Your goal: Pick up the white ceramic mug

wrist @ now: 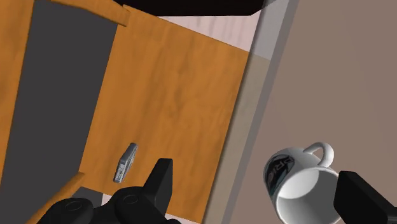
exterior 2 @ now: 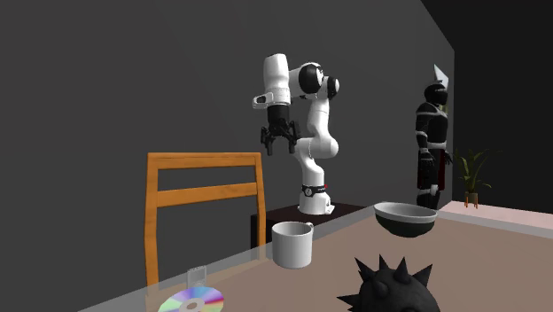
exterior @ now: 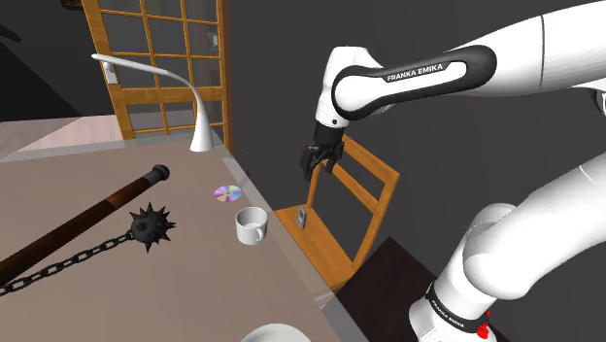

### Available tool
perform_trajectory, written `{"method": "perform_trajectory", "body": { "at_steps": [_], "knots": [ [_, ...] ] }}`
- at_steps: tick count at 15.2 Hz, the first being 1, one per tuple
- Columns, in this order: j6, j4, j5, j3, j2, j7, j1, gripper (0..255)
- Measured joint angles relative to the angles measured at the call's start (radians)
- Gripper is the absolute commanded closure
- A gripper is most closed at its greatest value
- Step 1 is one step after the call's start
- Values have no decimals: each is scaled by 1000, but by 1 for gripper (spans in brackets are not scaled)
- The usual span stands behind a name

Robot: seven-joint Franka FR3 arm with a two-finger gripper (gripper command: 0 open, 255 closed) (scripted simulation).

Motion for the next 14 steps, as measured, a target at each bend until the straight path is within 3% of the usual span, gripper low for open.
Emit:
{"method": "perform_trajectory", "body": {
  "at_steps": [14],
  "knots": [
    [301, 208, -78, 67, 519, 113, 37, 0]
  ]
}}
